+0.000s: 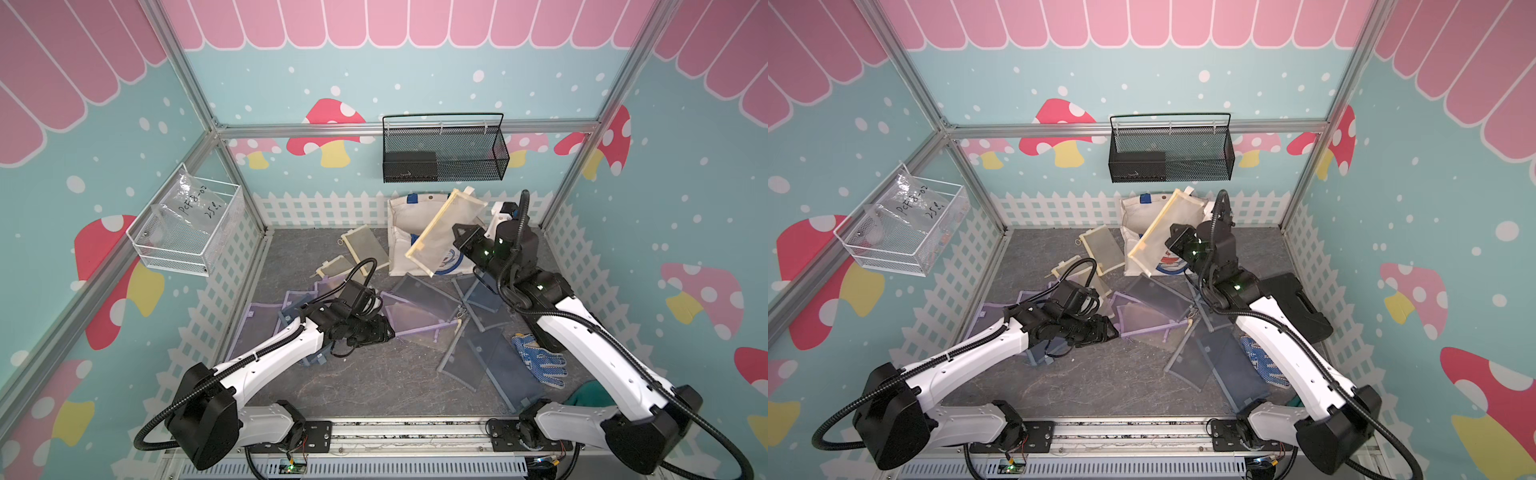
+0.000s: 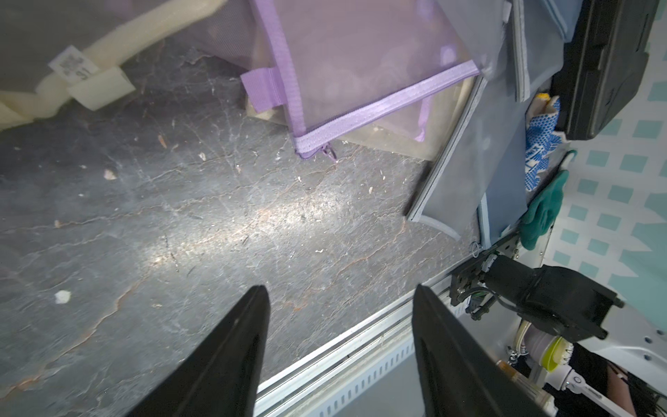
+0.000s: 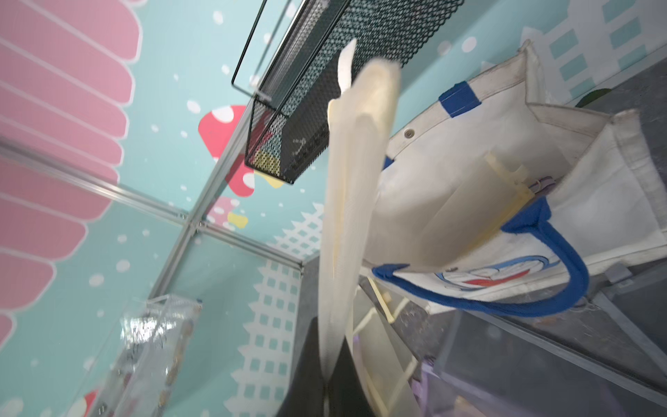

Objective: Put the pencil pouch into the canvas bag
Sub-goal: Place the pencil pouch in the canvas bag.

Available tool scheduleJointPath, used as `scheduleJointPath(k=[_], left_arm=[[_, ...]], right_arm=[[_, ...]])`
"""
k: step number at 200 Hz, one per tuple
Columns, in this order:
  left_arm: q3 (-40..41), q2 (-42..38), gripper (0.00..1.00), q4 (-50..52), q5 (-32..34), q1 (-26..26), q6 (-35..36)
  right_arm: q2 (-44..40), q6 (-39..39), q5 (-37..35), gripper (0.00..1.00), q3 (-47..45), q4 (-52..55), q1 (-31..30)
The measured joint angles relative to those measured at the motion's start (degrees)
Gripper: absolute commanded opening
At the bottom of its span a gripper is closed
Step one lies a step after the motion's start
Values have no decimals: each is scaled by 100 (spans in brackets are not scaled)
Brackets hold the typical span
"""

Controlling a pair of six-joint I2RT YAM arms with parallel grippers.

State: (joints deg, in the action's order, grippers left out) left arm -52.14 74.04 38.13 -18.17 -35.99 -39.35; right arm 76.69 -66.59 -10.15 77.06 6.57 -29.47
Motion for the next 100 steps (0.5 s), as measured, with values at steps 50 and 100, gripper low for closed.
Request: scheduleJointPath(k=[50, 100], left_arm=[[-55, -251, 66, 157, 160, 2, 151], [-57, -531, 66, 249, 197, 103, 219]], right_arm=[[1222, -1123, -542, 0, 332, -741, 184], [2074, -1899, -940, 0, 494, -1158, 205]])
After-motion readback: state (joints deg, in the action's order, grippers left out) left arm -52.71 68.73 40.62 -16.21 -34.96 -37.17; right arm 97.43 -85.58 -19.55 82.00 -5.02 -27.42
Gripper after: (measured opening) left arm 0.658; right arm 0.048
